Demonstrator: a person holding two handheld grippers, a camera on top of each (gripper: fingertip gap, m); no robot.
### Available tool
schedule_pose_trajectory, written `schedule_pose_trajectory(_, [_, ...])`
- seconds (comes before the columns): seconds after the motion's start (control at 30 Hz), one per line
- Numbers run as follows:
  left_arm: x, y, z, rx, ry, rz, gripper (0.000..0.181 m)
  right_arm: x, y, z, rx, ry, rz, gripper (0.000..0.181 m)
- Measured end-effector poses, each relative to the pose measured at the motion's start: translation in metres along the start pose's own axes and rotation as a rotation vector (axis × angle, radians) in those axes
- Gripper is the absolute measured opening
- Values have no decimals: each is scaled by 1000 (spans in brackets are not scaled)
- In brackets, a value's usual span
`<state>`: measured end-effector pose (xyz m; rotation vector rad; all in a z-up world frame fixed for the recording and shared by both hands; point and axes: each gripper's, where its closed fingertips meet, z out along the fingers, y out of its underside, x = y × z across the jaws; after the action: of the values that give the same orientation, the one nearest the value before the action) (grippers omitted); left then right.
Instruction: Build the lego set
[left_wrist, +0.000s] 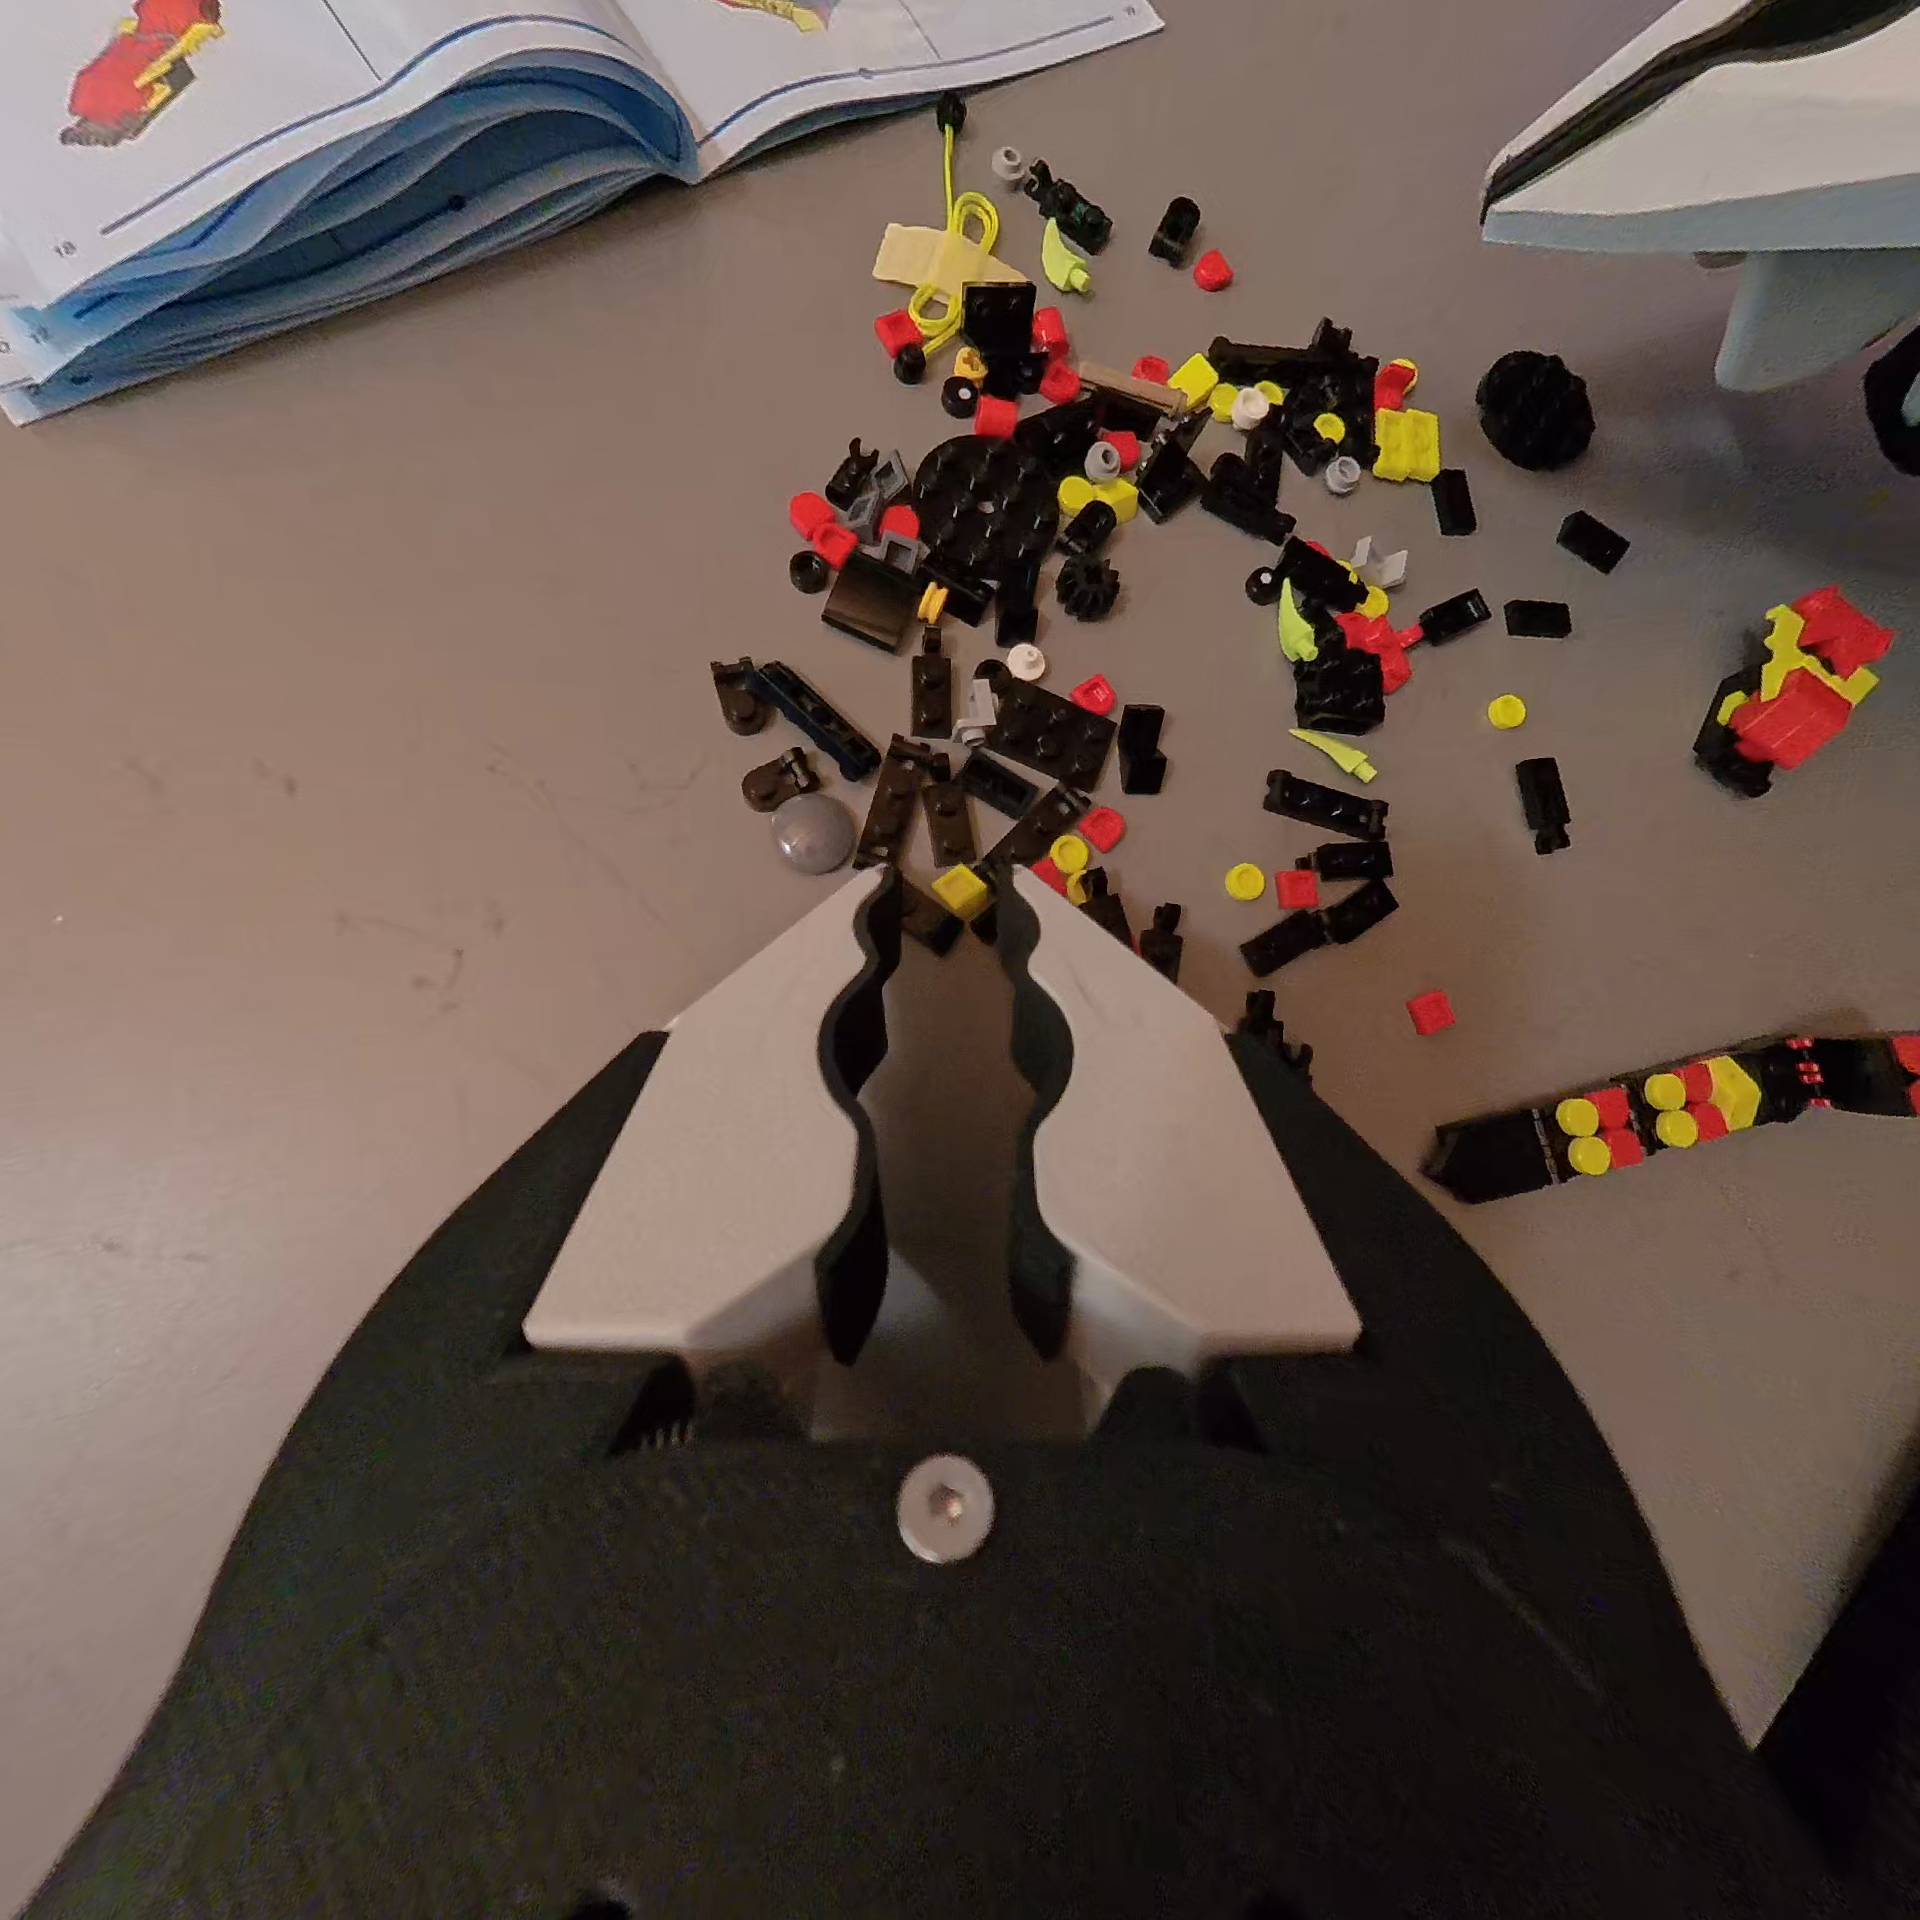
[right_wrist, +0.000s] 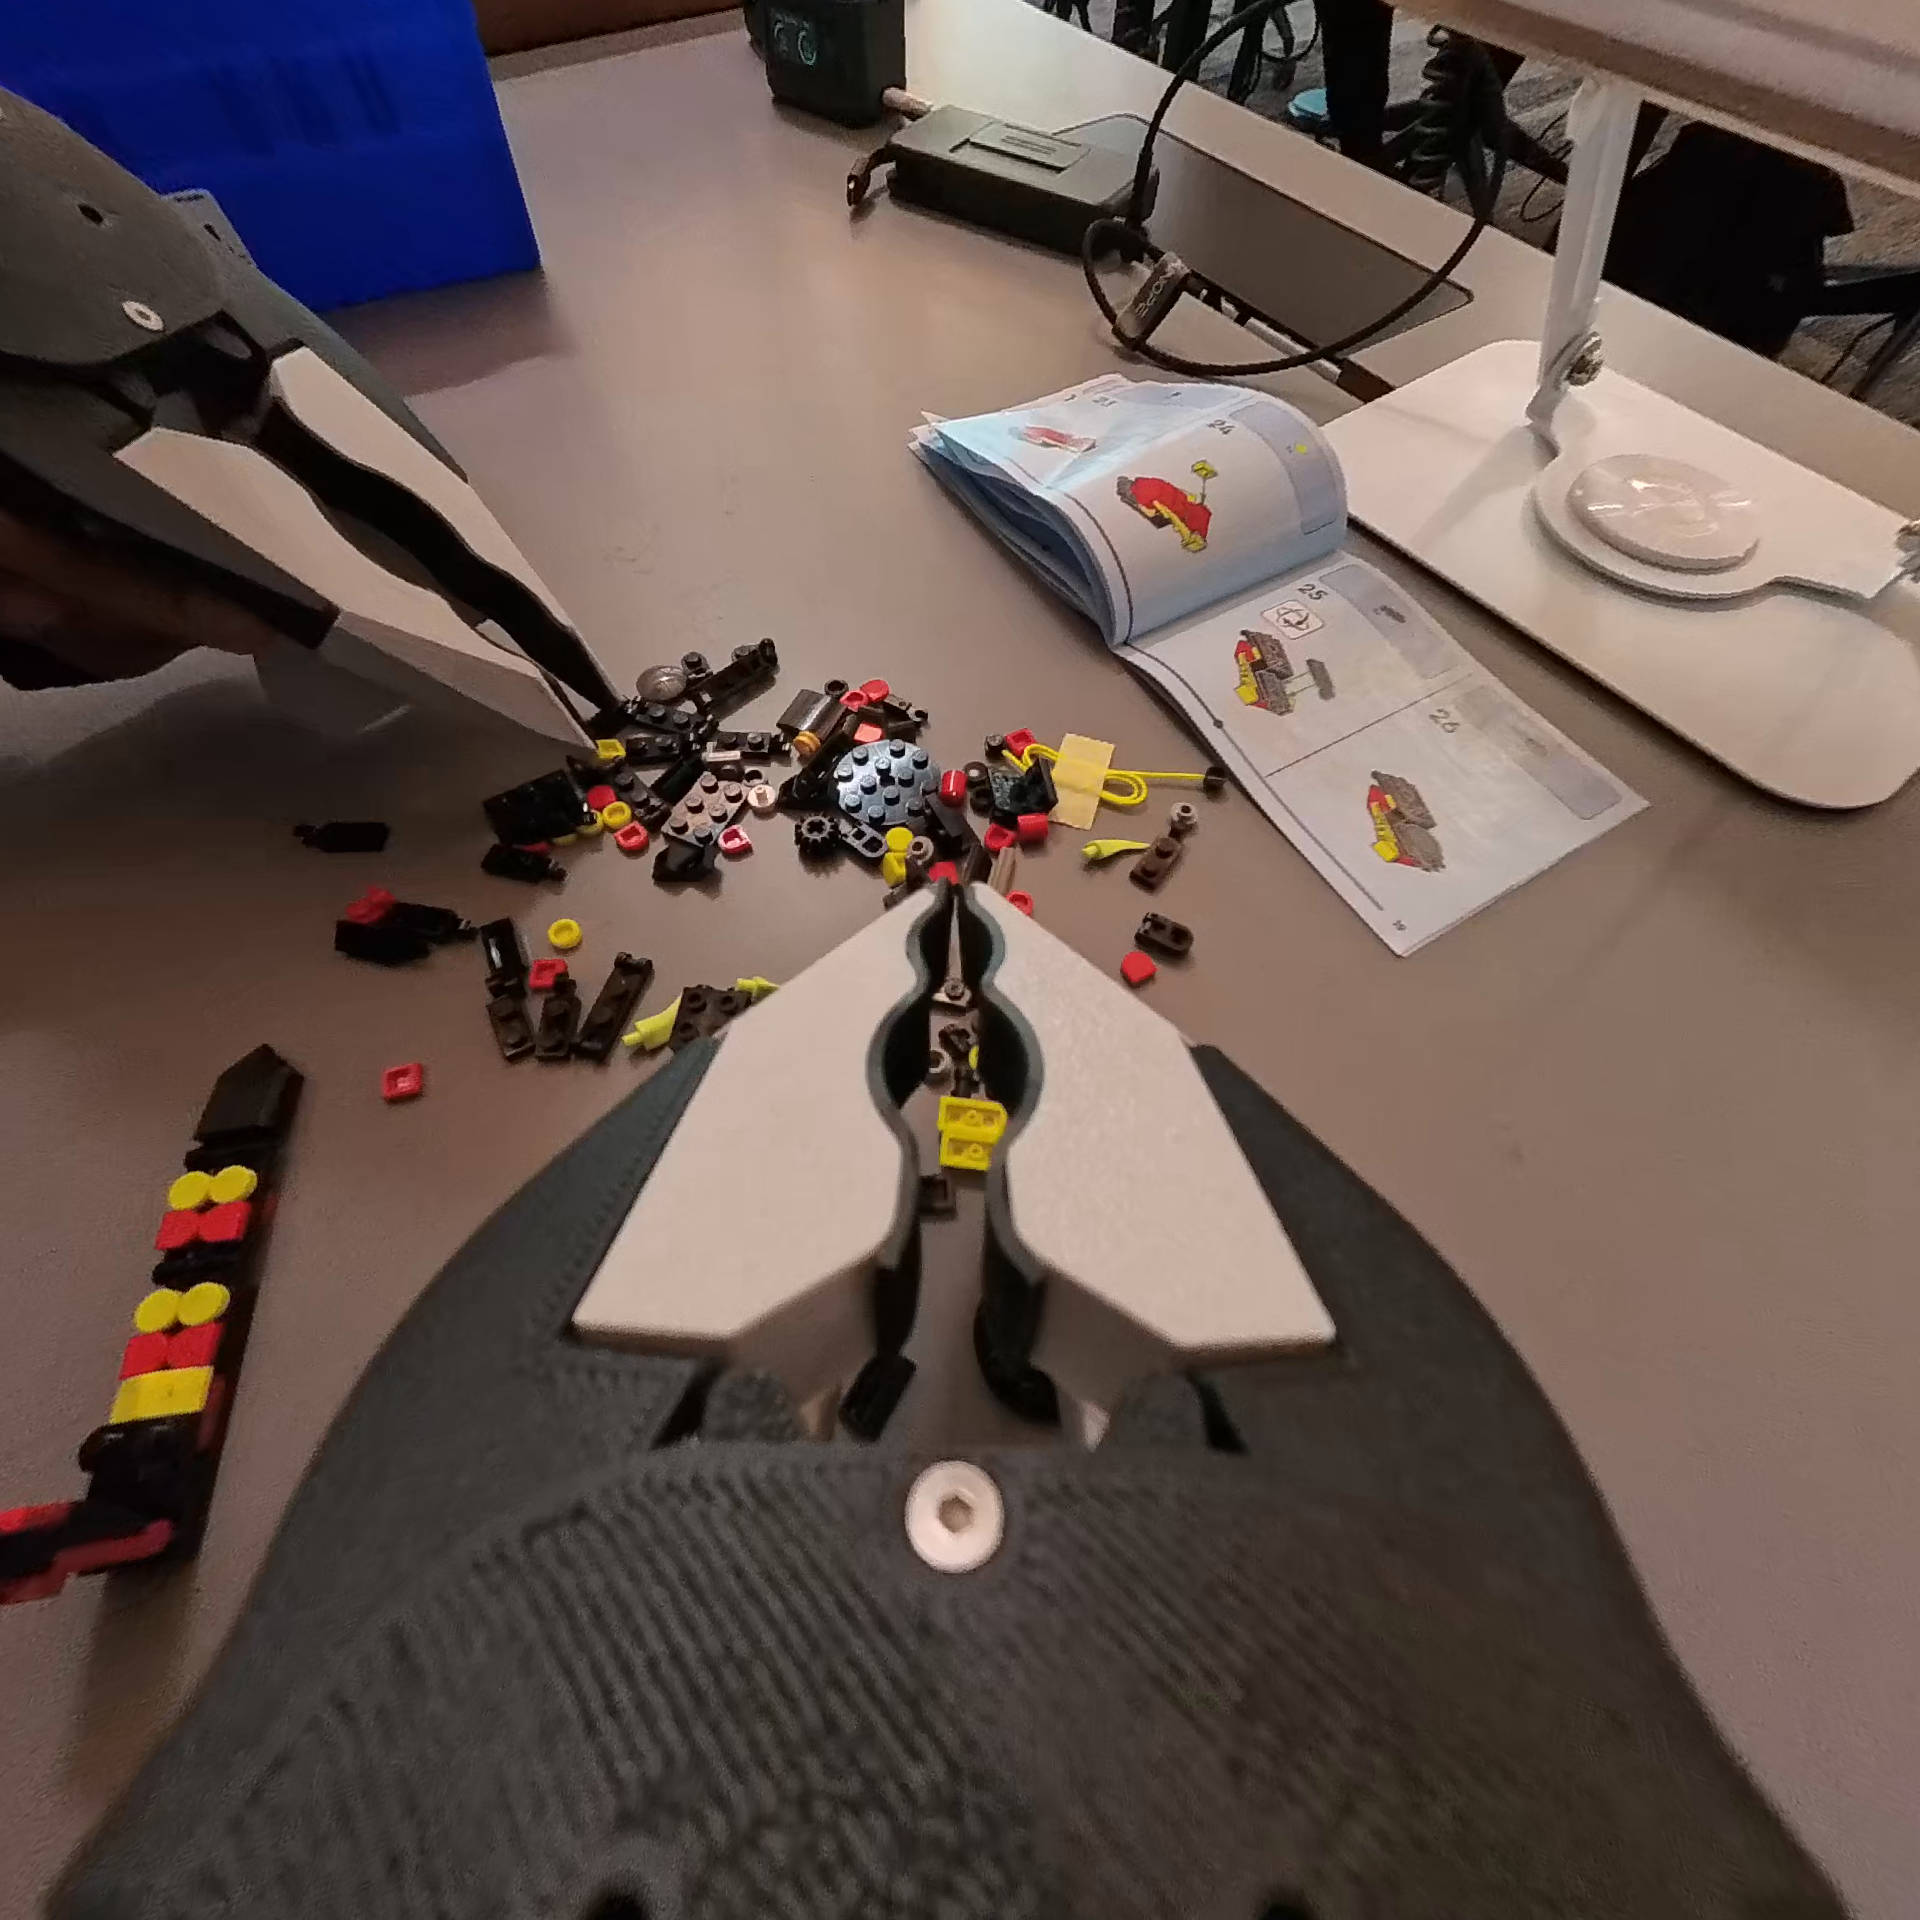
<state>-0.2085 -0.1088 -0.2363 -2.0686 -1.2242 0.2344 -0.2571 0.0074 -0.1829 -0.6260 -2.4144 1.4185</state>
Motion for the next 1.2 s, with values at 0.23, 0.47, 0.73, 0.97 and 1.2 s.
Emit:
schedule_pose_trajectory(0.23, [0,1,1,-8,-16,15,13,0,0,-1,0,4,-2,0])
schedule_pose_trajectory(0.47, [-8,-4,-4,27,-8,-29,7,1,0,-1,0,9,0,0])
schedule_pose_trajectory(0.73, [-15,-7,-8,59,-15,-44,7,1,0,-1,0,9,1,0])
schedule_pose_trajectory(0.97, [-21,-14,-11,113,-37,-50,7,2,-1,-2,5,11,14,0])
schedule_pose_trajectory(1.2, [-22,-16,-11,133,-15,-67,11,3,-1,-2,7,12,27,0])
